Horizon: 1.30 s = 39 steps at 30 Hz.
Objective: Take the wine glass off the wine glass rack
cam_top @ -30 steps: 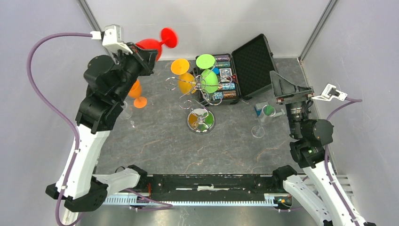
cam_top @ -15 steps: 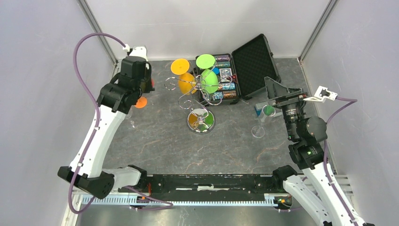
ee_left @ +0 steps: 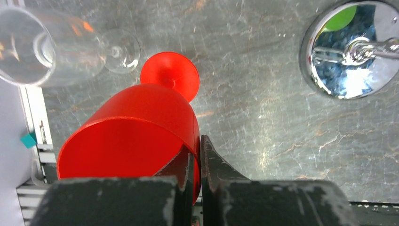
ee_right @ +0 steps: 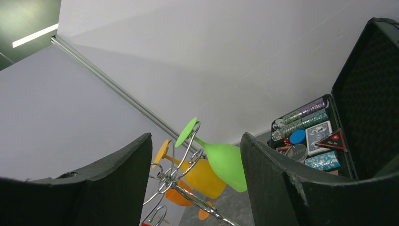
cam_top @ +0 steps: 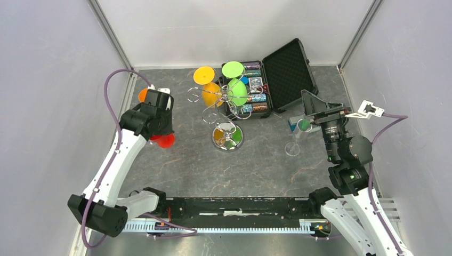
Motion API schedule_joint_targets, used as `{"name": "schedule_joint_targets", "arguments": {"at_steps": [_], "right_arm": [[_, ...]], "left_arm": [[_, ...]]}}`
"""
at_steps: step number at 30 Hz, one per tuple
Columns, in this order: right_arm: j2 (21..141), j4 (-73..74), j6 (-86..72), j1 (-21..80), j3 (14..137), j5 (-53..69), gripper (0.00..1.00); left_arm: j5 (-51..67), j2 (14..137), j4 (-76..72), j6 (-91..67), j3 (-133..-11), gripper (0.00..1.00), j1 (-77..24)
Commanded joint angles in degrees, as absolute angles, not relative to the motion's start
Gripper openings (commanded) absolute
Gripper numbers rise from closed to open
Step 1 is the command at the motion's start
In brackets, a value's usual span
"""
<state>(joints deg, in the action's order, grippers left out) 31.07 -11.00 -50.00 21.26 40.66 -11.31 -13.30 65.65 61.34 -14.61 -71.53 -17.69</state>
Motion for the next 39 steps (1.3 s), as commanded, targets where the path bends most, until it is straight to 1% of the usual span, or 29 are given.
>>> {"name": "schedule_joint_targets", "arguments": {"at_steps": [1, 6, 9, 11, 15, 20, 22, 26, 30, 36, 39], "right_arm": [[30.28, -10.59, -48.69, 21.09, 39.91, -12.64, 0.73], [30.41, -10.63, -48.78, 21.11, 39.47, -12.61, 0.73], [30.79, -10.57, -49.12, 21.10, 39.29, -12.32, 0.73], [31.10, -10.62, -49.43, 21.09, 39.20, -12.01, 0.73], [31.59, -10.59, -49.49, 21.05, 39.29, -11.51, 0.74], [31.24, -10.34, -49.22, 21.09, 39.28, -11.82, 0.73], [31.08, -10.09, -48.83, 21.09, 39.37, -12.34, 0.74], [30.58, -9.94, -48.44, 21.09, 39.38, -13.15, 0.74], [29.93, -9.47, -47.99, 21.09, 39.38, -13.91, 0.74], [29.36, -9.09, -47.72, 21.09, 39.38, -14.27, 0.74], [29.18, -8.83, -47.64, 21.10, 39.38, -14.45, 0.74]], "left_arm": [[-12.50, 62.61, 62.40, -18.12, -67.82, 0.02, -17.31], [-16.86, 60.26, 63.51, -20.27, -64.47, 0.04, -17.07], [-18.27, 60.10, 62.92, -20.02, -62.74, 0.05, -14.94], [-16.45, 61.03, 62.52, -19.18, -62.79, 0.02, -11.55], [-11.80, 61.04, 59.95, -19.78, -61.34, 0.02, -7.39], [-14.14, 60.98, 59.77, -22.82, -60.83, 0.02, -4.93], [-16.17, 60.86, 59.84, -24.46, -60.49, 0.04, -4.68], [-21.01, 61.09, 60.73, -27.93, -60.22, 0.04, -3.92], [-24.04, 60.70, 60.73, -31.23, -59.77, 0.08, -3.03], [-25.69, 61.83, 60.61, -33.82, -58.98, 0.11, -1.86], [-24.53, 62.37, 60.28, -34.27, -58.65, 0.15, -1.24]]}}
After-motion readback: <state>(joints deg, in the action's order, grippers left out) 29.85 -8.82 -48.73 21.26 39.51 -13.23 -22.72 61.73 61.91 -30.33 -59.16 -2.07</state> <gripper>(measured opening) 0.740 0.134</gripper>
